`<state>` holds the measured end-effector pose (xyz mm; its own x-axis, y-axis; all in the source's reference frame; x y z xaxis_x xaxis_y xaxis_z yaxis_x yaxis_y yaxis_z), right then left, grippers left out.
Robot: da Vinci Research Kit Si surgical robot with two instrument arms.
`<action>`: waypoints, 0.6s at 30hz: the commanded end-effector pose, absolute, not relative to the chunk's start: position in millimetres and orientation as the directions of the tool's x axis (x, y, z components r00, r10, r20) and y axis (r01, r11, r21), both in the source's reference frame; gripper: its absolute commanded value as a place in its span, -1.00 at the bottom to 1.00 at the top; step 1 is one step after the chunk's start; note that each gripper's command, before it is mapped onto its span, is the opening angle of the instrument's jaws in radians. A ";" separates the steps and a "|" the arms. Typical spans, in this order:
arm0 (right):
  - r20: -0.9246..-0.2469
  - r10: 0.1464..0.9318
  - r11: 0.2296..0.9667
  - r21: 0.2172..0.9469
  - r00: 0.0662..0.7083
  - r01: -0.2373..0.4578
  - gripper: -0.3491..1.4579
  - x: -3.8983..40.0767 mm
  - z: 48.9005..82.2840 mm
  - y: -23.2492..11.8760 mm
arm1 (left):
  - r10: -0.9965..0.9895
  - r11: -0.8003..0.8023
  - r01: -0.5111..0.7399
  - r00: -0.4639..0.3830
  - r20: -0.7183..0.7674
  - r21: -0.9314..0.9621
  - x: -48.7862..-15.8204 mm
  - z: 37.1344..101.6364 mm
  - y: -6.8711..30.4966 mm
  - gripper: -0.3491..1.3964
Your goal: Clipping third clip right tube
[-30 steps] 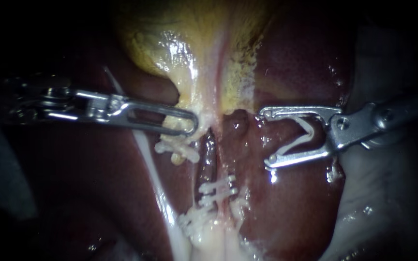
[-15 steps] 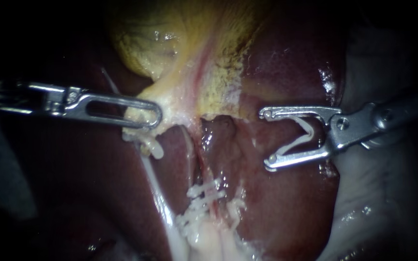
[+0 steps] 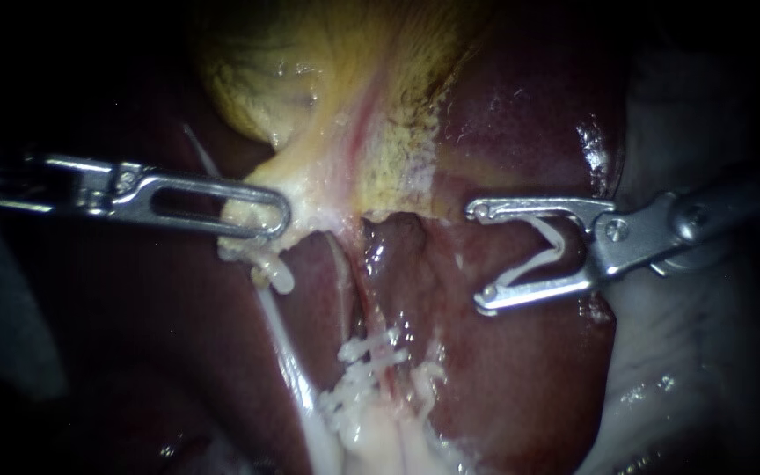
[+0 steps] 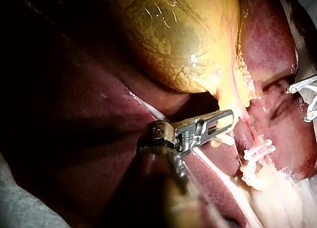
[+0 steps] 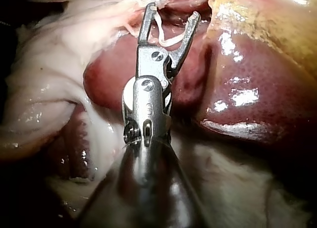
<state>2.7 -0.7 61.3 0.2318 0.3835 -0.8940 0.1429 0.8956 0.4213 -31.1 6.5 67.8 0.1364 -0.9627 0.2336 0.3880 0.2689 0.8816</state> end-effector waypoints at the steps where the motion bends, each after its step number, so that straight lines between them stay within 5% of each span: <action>1: -0.885 0.401 0.888 0.439 0.236 0.136 -0.06 2.9 61.5 -0.8 | -0.963 0.269 0.387 0.137 0.233 0.882 -31.2 67.8 6.5 -1.00; 18: -0.726 0.617 0.745 0.663 0.305 0.072 -0.06 7.3 66.9 -2.9 | -0.963 0.267 0.389 0.135 0.232 0.882 -31.3 67.4 6.4 -1.00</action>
<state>7.4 -2.9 67.0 0.3055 0.6194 -0.7231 0.0718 0.7423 0.6662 -31.3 6.4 67.4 0.1351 -0.9633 0.2321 0.3880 0.2670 0.8822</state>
